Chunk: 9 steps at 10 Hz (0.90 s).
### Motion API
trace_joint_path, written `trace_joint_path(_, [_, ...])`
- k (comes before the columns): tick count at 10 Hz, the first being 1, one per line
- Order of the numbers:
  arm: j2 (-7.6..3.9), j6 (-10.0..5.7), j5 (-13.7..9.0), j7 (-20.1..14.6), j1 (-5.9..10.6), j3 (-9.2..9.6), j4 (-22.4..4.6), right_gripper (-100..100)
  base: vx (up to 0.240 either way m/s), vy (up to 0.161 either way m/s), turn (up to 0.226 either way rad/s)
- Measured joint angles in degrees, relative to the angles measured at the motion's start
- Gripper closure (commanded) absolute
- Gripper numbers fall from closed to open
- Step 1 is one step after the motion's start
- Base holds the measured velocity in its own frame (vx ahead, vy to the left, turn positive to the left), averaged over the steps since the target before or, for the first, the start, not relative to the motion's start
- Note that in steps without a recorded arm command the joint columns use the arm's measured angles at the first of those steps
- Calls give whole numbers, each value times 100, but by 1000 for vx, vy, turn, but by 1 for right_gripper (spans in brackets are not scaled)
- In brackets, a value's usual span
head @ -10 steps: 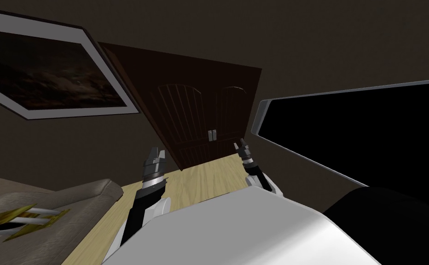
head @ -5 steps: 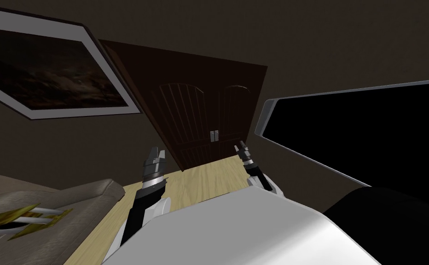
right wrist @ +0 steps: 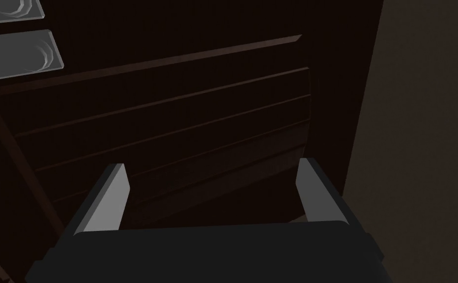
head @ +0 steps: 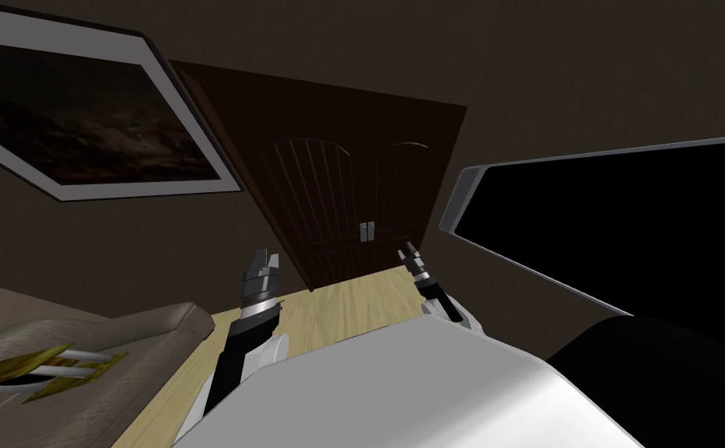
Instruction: Pull the door open
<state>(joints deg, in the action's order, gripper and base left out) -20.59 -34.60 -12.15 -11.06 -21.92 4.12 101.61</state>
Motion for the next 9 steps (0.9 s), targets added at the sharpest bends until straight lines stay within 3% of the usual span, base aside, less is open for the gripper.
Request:
trace_joint_path(3, [-219, 24, -191, -21, 18, 22, -295, -100, 104, 47, 49])
trace_joint_path(9, [-647, -44, -572, -68, 163, 101, -1138, -100, 124, 51, 52])
